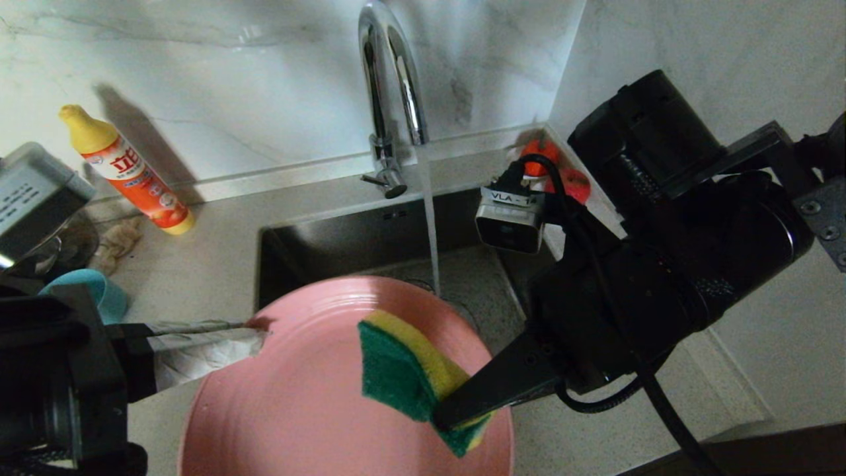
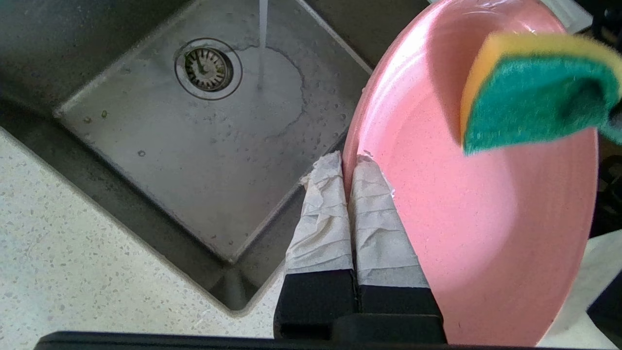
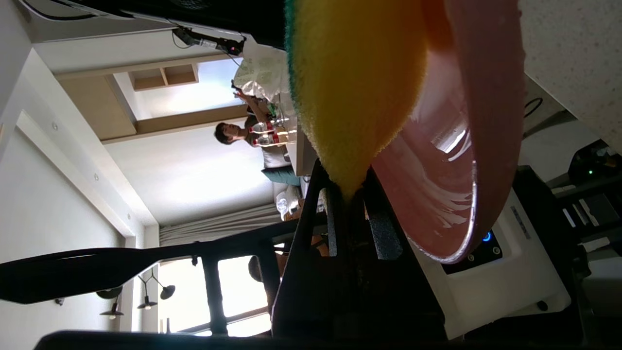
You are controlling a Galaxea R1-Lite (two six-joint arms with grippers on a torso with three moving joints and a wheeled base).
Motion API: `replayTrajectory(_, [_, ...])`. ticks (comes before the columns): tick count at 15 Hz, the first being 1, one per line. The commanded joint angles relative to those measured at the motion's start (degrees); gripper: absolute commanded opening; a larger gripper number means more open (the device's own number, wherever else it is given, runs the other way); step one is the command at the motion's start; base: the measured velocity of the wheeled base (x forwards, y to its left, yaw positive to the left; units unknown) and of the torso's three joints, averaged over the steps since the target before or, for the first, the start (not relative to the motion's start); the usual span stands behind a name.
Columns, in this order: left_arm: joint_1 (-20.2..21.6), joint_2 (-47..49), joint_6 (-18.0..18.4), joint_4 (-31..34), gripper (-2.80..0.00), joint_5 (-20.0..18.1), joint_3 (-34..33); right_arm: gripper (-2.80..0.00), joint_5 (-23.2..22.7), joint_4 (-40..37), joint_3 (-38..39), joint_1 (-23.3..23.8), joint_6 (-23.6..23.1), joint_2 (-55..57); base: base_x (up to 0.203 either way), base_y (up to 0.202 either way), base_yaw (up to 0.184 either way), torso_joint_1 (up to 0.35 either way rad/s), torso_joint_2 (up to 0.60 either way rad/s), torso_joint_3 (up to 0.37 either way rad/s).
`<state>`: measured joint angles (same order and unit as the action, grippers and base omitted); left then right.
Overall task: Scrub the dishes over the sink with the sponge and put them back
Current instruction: Wipe the plate
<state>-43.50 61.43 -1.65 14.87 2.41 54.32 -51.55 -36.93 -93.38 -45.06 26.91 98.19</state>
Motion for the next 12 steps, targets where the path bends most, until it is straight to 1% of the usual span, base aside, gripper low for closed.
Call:
replayTrajectory(1, [0.0,-0.3,0.0,0.2,-2.8,0.0,-0.1,-2.8,-0.3,-0.3,-0.4,0.0,0.3,-1.4,0.0,0.0,0.0,0.0,0.0,0.0])
replayTrajectory(6, [0.0,-0.1,0.1,0.1,-2.8,0.2,0.1,-2.8,-0.2,-1.0,1.0,0.2,0.4,-3.0,0.0,0.0,0.0,0.0,0.0,0.0])
replayTrajectory(10, [0.1,0.0,-0.1,0.1,-2.8,0.3,-0.4,-2.8,-0.4,-3.4,1.3,0.4,1.0,-3.6,0.0,0.0,0.0,0.0,0.0,0.0])
replayTrajectory(11, [0.1,0.0,-0.1,0.0,-2.8,0.3,-0.5,-2.8,-1.1,-3.4,1.4,0.3,2.0,-3.9,0.0,0.0,0.0,0.0,0.0,0.0])
replayTrajectory(12, [0.1,0.1,-0.1,0.0,-2.8,0.3,-0.6,-2.8,-2.7,-3.3,1.7,0.3,2.0,-3.7,0.0,0.0,0.0,0.0,0.0,0.0])
